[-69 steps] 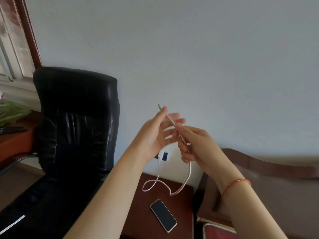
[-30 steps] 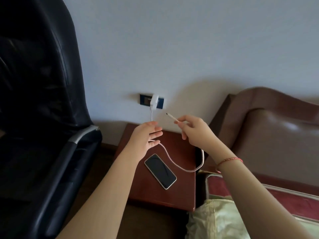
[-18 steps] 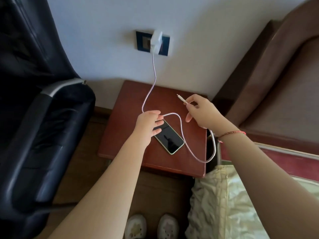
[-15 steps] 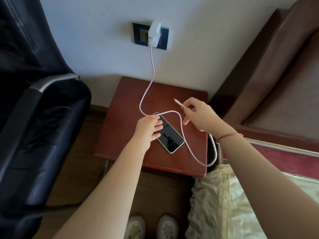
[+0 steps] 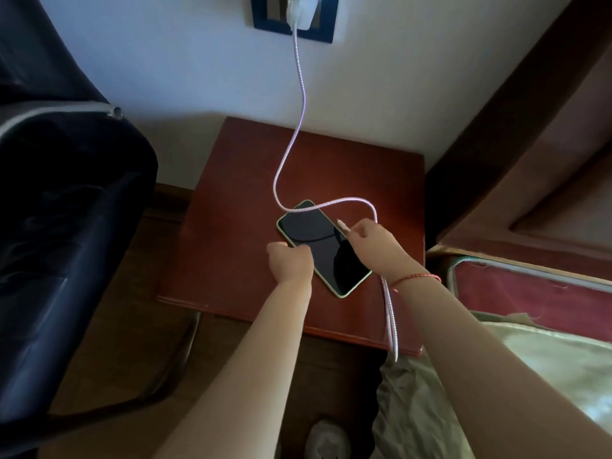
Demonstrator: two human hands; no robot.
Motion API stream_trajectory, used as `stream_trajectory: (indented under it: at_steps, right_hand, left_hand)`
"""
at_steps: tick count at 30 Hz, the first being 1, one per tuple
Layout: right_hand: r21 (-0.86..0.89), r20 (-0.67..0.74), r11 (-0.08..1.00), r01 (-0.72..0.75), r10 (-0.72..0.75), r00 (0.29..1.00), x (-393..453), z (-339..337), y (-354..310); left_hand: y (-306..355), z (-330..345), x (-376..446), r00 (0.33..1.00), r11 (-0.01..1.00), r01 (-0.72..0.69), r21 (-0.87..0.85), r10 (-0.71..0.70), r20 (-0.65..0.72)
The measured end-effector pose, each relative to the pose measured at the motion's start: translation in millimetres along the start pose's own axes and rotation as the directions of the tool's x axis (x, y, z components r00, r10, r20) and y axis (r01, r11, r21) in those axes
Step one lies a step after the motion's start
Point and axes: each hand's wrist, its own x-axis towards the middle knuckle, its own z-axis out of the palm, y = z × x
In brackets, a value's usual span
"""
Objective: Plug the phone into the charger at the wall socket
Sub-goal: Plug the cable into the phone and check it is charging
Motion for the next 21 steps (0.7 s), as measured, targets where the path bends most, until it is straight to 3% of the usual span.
stream_trajectory:
  at_steps: [9, 12, 15, 21]
  right_hand:
    - [0.127, 0.004, 0.992, -0.020, 0.019, 1.000, 9, 13, -9]
    - [0.119, 0.088, 0.993, -0.020, 0.009, 0.996, 0, 9, -12]
    - [0.083, 0.182, 0.996, -0.027, 0.011, 0.983, -18, -7, -15]
    - [0.356, 0.313, 0.934, 0.006, -0.125, 0.941, -74, -87, -58]
  left_hand:
    - [5, 12, 7, 0.988, 0.988, 0.153, -0.006, -0.153, -0.004]
    - [2, 4, 1, 0.982, 0.981, 0.185, -0.055, -0.183, 0.040]
    - [9, -13, -10, 0.970, 0.977, 0.210, -0.020, -0.206, 0.128]
    - [86, -56, -51, 0.921, 0.990, 0.129, 0.050, -0.138, 0.363]
